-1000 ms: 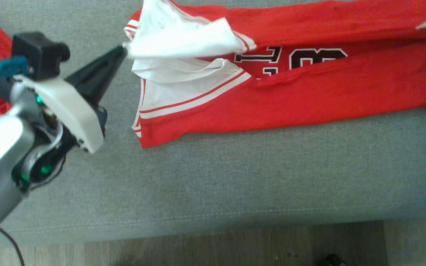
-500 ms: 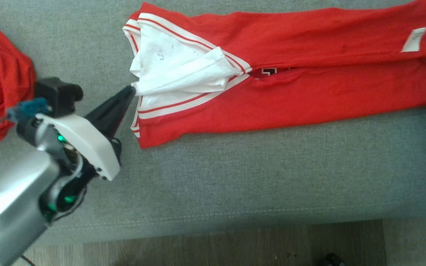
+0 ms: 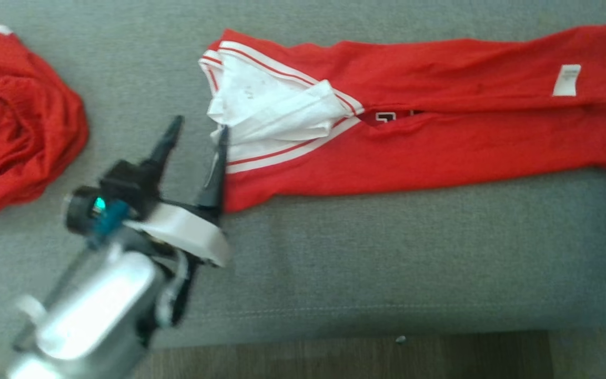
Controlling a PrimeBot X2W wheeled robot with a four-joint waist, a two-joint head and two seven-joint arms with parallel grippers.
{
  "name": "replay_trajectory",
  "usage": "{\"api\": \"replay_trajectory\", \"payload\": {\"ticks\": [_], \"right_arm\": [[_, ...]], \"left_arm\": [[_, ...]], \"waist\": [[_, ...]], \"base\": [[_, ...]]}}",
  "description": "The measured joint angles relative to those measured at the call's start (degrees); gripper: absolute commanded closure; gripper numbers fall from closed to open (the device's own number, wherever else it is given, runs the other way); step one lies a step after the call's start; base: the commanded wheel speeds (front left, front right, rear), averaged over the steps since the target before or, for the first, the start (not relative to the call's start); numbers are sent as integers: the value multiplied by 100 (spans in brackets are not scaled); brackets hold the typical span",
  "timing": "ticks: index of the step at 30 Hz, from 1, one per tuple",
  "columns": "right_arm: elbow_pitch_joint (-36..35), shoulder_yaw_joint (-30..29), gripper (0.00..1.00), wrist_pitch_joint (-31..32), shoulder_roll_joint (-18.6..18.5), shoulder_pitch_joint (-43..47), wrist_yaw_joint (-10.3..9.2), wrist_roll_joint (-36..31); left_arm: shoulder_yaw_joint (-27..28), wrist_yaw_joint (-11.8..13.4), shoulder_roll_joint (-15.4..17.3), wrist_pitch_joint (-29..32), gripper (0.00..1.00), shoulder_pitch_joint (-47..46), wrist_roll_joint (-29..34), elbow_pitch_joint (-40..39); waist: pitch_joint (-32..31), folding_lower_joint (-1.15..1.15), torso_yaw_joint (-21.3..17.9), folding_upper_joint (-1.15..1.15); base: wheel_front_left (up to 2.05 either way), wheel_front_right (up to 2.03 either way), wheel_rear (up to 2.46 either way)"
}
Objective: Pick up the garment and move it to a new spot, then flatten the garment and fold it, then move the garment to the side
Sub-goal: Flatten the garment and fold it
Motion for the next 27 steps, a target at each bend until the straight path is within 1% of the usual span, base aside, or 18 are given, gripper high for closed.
{"api": "replay_trajectory", "payload": {"ticks": [3, 6, 9, 13, 14, 18, 21, 22, 24, 27], "right_arm": [[199, -220, 0, 20, 90, -18, 0, -64], [497, -456, 0, 120, 85, -121, 0, -318], [854, -606, 0, 213, 48, -256, 0, -572], [1190, -747, 0, 201, -26, -392, 0, -921], [1288, -823, 0, 133, -27, -443, 0, -1070], [1360, -1136, 0, 22, -35, -492, 0, -1257], [1226, -1439, 0, -97, -96, -551, 0, -1646], [1226, -1439, 0, -97, -96, -551, 0, -1646], [1042, -1502, 0, -163, -96, -597, 0, -1825], [951, -1377, 0, -158, 35, -732, 0, -1825]], "left_arm": [[238, 172, -420, -1, 0, 337, 520, -296], [357, 202, -743, -3, 0, 649, 1017, -427], [466, 158, -929, -16, 0, 909, 1343, -428], [595, -10, -1132, -18, 0, 1094, 1705, -390], [668, -70, -1209, -19, 0, 1128, 1878, -387], [802, -232, -1304, -26, 0, 1198, 2119, -367], [867, -339, -1350, -40, 0, 1326, 2216, -360], [867, -339, -1350, -40, 0, 1326, 2216, -360], [906, -423, -1382, -40, 0, 1407, 2254, -339], [971, -513, -1439, -40, 0, 1477, 2332, -297]], "waist": [[-87, 0, 130, 0], [-153, 0, 281, 0], [-212, 0, 425, 0], [-283, 0, 598, 0], [-321, 0, 661, 0], [-402, 0, 739, 0], [-458, 0, 748, 0], [-458, 0, 748, 0], [-492, 0, 734, 0], [-532, 0, 704, 0]], "base": [[0, 0, 0], [0, 0, 0], [0, 0, 0], [0, 0, 0], [0, 0, 0], [0, 0, 0], [0, 0, 0], [0, 0, 0], [0, 0, 0], [0, 0, 0]]}}
